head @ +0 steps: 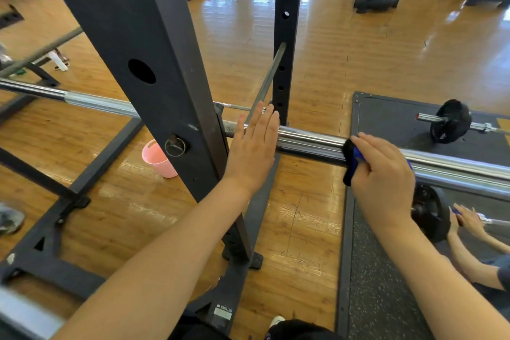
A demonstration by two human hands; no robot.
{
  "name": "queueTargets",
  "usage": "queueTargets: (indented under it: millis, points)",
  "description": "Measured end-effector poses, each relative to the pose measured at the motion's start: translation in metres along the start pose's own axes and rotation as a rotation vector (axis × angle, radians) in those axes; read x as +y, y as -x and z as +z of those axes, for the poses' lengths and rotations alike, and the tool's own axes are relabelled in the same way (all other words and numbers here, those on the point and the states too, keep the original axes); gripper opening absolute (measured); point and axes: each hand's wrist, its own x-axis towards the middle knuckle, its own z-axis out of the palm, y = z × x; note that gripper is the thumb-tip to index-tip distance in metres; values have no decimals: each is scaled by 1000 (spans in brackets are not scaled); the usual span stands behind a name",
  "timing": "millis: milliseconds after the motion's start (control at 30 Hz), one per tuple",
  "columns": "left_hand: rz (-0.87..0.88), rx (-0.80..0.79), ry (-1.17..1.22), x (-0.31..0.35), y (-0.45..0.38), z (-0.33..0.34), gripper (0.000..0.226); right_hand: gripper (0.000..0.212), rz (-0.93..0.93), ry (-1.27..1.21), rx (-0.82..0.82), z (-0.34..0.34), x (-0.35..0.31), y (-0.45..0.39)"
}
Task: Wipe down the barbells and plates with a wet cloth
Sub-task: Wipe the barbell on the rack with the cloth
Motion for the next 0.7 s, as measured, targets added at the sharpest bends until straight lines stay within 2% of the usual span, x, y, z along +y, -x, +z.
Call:
queueTargets:
  millis: [100,200,333,500,600,700]
  points:
    - [22,-40,91,-2,-9,-6,85,31,-174,-18,-70,24,-22,-2]
    - [48,-93,96,-4,-9,-13,82,34,-317,21,-125,39,-17,9]
    - [27,-129,148,-3,-9,-15,77,29,-236,41,42,17,14,19]
    - [26,-123,163,-1,-10,-19,76,31,-165,20,93,8,2,10]
    - [45,-200,194,-4,-19,-25,79,28,-242,-5,-5,22,-14,4]
    - [97,-290,178,-9,-28,-32,85,41,-247,59,-121,31,-13,4]
